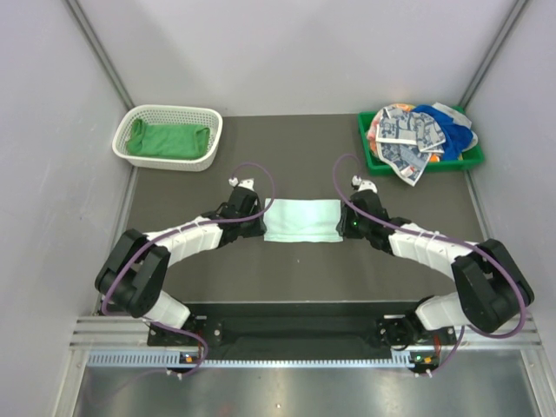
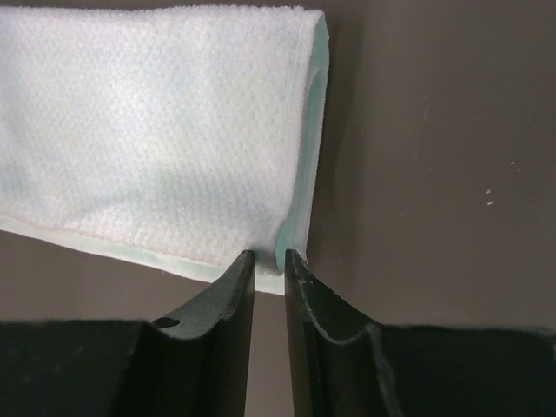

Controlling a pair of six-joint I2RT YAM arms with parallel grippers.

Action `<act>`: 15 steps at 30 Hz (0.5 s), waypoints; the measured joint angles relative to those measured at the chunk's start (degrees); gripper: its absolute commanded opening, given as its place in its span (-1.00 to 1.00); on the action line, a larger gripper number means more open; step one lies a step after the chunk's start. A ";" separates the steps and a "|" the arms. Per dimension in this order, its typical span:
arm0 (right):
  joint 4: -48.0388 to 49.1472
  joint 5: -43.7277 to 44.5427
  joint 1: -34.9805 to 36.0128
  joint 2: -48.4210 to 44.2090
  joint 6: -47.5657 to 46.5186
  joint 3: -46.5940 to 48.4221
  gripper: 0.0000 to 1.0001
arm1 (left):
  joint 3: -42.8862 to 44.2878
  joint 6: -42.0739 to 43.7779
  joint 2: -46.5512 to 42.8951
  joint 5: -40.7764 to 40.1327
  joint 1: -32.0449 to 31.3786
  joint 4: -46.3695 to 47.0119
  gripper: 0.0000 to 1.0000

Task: Fold and stack the towels
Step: Fold the towel

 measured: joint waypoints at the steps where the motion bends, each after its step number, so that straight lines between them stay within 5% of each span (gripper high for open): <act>1: 0.00 -0.02 0.13 0.00 -0.02 0.00 -0.64 | 0.00 -0.04 0.00 -0.04 0.00 0.00 -0.59; 8: -0.20 0.04 0.46 0.00 0.37 0.11 -0.89 | 0.00 0.07 0.00 -0.11 -0.04 0.00 -0.98; 15: -1.22 0.24 0.48 -0.72 0.35 0.28 -0.93 | 0.00 0.15 -0.52 -0.07 -0.04 -0.11 -1.00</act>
